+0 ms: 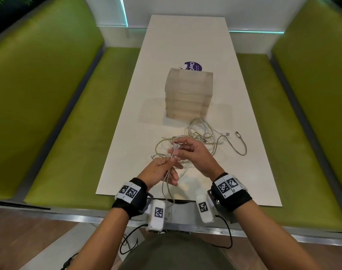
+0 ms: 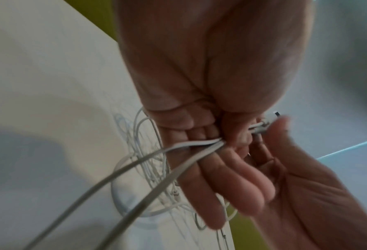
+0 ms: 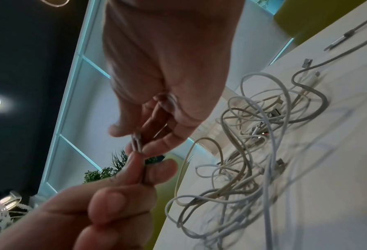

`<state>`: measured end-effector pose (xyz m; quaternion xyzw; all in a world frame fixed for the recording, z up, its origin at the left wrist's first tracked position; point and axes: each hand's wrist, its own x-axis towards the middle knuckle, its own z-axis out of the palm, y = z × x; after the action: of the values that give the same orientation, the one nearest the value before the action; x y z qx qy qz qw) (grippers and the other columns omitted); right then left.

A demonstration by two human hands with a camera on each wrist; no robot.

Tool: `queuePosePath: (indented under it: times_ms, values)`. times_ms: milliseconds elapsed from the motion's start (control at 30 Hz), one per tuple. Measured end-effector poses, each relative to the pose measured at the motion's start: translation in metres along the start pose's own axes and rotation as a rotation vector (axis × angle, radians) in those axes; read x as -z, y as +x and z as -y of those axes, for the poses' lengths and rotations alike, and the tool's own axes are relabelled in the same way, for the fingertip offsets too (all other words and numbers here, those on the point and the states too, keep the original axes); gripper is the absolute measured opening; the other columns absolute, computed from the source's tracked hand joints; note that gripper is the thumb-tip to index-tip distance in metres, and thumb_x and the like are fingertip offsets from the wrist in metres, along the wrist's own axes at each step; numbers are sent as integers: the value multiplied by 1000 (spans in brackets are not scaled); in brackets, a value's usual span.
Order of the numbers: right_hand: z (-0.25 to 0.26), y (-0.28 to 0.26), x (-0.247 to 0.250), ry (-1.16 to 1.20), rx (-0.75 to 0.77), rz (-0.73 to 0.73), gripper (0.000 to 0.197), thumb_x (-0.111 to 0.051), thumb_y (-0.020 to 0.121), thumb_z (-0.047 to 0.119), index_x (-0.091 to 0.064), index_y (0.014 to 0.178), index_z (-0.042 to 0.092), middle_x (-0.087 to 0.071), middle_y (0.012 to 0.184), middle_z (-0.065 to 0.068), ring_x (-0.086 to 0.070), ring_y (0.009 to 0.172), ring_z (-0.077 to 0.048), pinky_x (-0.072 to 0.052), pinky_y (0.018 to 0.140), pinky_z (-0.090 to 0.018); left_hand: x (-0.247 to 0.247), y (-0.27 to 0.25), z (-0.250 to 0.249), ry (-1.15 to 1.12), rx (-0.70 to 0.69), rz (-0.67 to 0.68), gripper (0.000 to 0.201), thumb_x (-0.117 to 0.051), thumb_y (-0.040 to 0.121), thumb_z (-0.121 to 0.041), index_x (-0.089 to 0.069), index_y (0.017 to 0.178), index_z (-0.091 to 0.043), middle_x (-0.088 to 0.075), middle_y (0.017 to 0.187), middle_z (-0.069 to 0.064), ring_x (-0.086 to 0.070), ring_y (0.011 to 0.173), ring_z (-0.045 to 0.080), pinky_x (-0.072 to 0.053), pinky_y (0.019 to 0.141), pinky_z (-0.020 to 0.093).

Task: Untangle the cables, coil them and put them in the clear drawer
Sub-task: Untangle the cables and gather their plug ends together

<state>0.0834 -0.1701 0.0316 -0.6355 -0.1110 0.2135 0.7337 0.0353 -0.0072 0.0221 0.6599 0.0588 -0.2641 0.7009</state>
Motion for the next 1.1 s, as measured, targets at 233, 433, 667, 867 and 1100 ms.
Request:
queuePosePath:
  times_ms: [233, 433, 667, 867, 1100]
  values:
    - [-2, 3, -4, -19, 18, -51, 15, -65, 85, 1, -65, 98, -7, -67, 89, -19, -64, 83, -24, -52, 76, -30, -3, 10, -1, 175, -227, -122, 21, -55, 94, -13, -59, 114, -8, -69, 95, 4, -66, 89, 12, -53, 86, 27]
    - [-5, 13, 18, -266, 23, -197, 24, -71, 83, 21, -70, 106, 14, -65, 110, -4, -60, 91, -13, -49, 81, -22, -12, 13, 0, 192, -247, -187, 20, -39, 101, -17, -56, 97, -8, -48, 64, 0, -42, 52, 4, -35, 52, 17]
    - [-38, 3, 166, -721, -324, -977, 26, -51, 91, 7, -61, 114, 1, -58, 120, -24, -58, 105, -36, -44, 85, -33, -1, 10, 3, 77, -213, -239, 28, -36, 102, -19, -61, 95, -7, -55, 65, 1, -44, 51, 6, -35, 51, 18]
    - [-47, -9, 179, -778, -581, -993, 29, -53, 89, 3, -53, 116, -9, -56, 120, -30, -56, 108, -42, -46, 86, -40, -4, 13, -3, -36, -210, -239, 29, -36, 102, -16, -60, 93, -2, -66, 69, 5, -60, 57, 14, -49, 57, 24]
    - [11, -16, 111, -323, -60, -844, 10, -62, 88, 9, -59, 98, 8, -64, 87, -4, -58, 82, -19, -45, 68, -26, -9, 15, -15, -180, -201, -240, 31, -37, 102, -15, -58, 104, 8, -68, 91, 21, -69, 78, 25, -59, 76, 33]
